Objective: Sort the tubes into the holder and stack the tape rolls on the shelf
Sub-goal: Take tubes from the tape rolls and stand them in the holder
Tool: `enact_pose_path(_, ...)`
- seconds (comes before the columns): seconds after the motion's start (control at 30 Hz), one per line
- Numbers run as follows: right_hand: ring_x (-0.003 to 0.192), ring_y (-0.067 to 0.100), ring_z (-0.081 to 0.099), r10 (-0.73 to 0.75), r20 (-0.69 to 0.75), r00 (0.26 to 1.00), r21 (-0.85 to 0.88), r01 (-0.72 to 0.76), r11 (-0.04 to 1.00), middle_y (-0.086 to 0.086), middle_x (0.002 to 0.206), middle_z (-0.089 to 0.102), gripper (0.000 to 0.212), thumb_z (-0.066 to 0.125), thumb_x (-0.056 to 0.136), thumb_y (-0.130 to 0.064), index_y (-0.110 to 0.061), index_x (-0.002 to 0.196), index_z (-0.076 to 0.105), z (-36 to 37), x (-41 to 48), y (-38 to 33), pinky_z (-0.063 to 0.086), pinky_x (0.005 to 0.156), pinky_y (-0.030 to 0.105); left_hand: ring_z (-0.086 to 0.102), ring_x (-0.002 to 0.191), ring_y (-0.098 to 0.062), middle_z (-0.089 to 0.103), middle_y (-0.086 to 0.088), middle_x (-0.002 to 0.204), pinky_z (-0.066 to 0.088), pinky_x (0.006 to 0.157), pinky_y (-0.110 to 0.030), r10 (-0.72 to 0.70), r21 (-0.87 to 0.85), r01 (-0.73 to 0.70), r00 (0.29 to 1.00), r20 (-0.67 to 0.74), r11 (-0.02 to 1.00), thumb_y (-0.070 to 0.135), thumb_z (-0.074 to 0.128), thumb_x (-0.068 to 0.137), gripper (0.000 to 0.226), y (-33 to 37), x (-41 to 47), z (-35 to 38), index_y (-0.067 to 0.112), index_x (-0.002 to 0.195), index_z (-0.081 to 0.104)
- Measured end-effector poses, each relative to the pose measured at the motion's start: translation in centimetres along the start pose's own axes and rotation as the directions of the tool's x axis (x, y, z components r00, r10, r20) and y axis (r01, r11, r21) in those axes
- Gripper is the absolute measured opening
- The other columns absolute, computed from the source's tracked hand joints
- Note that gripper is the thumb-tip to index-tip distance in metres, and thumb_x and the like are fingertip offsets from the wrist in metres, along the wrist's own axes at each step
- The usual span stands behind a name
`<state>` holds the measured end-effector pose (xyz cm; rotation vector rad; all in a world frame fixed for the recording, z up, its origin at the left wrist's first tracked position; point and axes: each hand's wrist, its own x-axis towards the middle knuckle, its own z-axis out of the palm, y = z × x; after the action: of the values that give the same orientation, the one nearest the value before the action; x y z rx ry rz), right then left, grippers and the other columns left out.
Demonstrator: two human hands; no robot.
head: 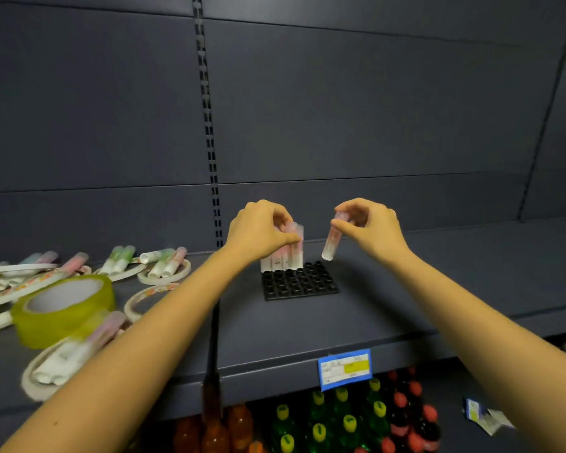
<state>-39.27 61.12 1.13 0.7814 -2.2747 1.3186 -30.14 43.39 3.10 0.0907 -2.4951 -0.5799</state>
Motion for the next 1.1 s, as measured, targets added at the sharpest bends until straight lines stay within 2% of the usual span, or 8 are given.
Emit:
enact_pose_path(0.2,0.080,0.017,0.063,-0.050,0.089,0.995,0.034,0.048,0.998,-0.001,0.090,0.070,0.016,0.072,0.080,-0.025,-0.027,0.095,0.067,-0.4,2.2,2.9,0.054,0.082,0.043,0.058,0.074,-0.007,0.068,0.009,0.082,0.037,0.056,-0.017,-0.031,0.062,0.039,0.990,-0.136,0.997,0.027,0.073,0.073,0.017,2.0,1.2,3.6,0.023,0.087,0.065)
enact_pose_path(0.27,0.080,0.016,0.064,-0.067,0.114,0.991,0.047,0.062,0.997,-0.002,0.089,0.070,0.017,0.073,0.079,-0.026,-0.028,0.095,0.066,-0.2,2.5,3.5,0.054,0.082,0.042,0.060,0.075,-0.007,0.069,0.009,0.081,0.035,0.055,-0.015,-0.041,0.083,0.054,0.989,-0.145,0.995,0.028,0.073,0.073,0.018,2.2,1.6,4.3,0.022,0.088,0.065)
enact_pose_path(0.57,0.080,0.012,0.064,-0.116,0.151,0.982,0.051,0.110,0.993,-0.006,0.087,0.069,0.019,0.074,0.079,-0.031,-0.029,0.096,0.066,0.6,3.8,4.9,0.055,0.080,0.037,0.063,0.078,-0.011,0.072,0.007,0.084,0.045,0.084,-0.030,-0.054,0.193,0.091,0.981,-0.188,0.977,0.032,0.073,0.075,0.018,2.4,2.5,6.7,0.021,0.087,0.066)
enact_pose_path(0.7,0.078,0.010,0.063,-0.130,0.152,0.980,0.044,0.125,0.991,-0.010,0.086,0.069,0.018,0.074,0.078,-0.032,-0.031,0.094,0.066,0.9,4.0,5.5,0.054,0.078,0.035,0.061,0.089,-0.014,0.071,0.007,0.091,0.036,0.085,-0.028,0.003,0.334,0.062,0.981,-0.192,0.941,0.035,0.067,0.080,0.018,2.1,3.0,7.2,0.022,0.092,0.066)
enact_pose_path(0.8,0.079,0.010,0.063,-0.132,0.159,0.978,0.036,0.128,0.991,-0.010,0.086,0.068,0.019,0.074,0.078,-0.032,-0.031,0.095,0.066,1.2,4.2,5.8,0.053,0.078,0.034,0.051,0.101,-0.017,0.062,0.004,0.106,0.029,0.082,-0.028,0.094,0.567,0.003,0.985,-0.142,0.823,0.040,0.058,0.086,0.027,2.0,3.5,7.5,0.022,0.106,0.063)
enact_pose_path(0.87,0.079,0.009,0.063,-0.134,0.165,0.977,0.036,0.129,0.991,-0.011,0.086,0.068,0.020,0.073,0.079,-0.032,-0.031,0.097,0.065,1.4,4.3,5.9,0.054,0.078,0.034,0.047,0.106,-0.018,0.058,0.002,0.113,0.029,0.085,-0.029,0.130,0.648,-0.033,0.986,-0.102,0.761,0.039,0.049,0.091,0.031,1.9,3.8,7.8,0.021,0.113,0.060)
enact_pose_path(0.97,0.079,0.009,0.063,-0.144,0.161,0.976,0.035,0.140,0.989,-0.013,0.087,0.067,0.023,0.072,0.080,-0.032,-0.030,0.100,0.062,1.8,4.4,5.9,0.054,0.077,0.034,0.045,0.108,-0.019,0.056,0.000,0.116,0.028,0.087,-0.030,0.147,0.684,-0.067,0.987,-0.059,0.727,0.034,0.041,0.095,0.032,1.6,4.1,8.1,0.019,0.117,0.059)
enact_pose_path(1.1,0.078,0.008,0.063,-0.157,0.153,0.976,0.011,0.157,0.988,-0.014,0.084,0.064,0.025,0.071,0.080,-0.034,-0.029,0.099,0.056,2.4,4.6,5.8,0.054,0.073,0.032,0.046,0.104,-0.019,0.057,-0.001,0.114,0.029,0.085,-0.029,0.120,0.679,-0.065,0.992,-0.034,0.732,0.025,0.036,0.095,0.032,1.6,4.1,8.4,0.016,0.114,0.059)
